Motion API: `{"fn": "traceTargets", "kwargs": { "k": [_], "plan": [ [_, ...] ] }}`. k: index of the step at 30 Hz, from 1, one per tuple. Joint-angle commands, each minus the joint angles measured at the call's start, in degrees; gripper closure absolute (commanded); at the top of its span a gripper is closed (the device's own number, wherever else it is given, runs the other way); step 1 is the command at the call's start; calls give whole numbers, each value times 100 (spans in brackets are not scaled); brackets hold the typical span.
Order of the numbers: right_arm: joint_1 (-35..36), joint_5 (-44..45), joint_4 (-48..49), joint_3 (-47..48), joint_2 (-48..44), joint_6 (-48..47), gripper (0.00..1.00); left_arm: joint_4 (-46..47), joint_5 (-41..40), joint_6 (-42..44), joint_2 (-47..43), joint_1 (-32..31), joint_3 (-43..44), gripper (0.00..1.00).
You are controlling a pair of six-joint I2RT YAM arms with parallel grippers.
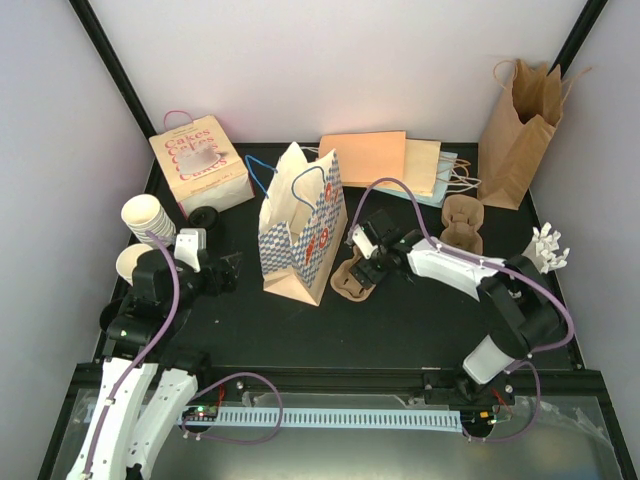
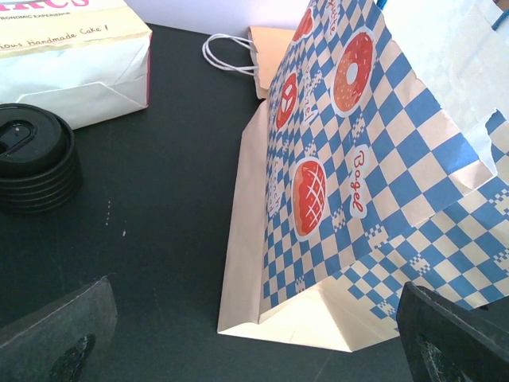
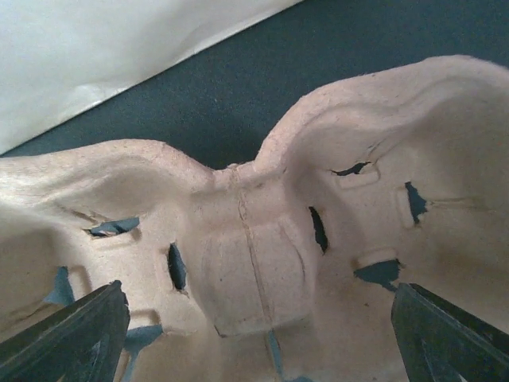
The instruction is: Pack the takeout coffee
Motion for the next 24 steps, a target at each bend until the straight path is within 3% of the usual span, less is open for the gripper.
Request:
{"fn": "traceTargets", "kwargs": {
  "k": [1,10,24],
  "plan": [
    [-11,-26,-246,305,260,-93,7,155,120,107,44,-17,-14,1],
    [-8,55,-549,562,659,-96,8,140,75,91,66,-23,-10,1],
    [10,198,-603,605,740,-30,24,133,57,87,83,-17,-8,1]
  ]
}}
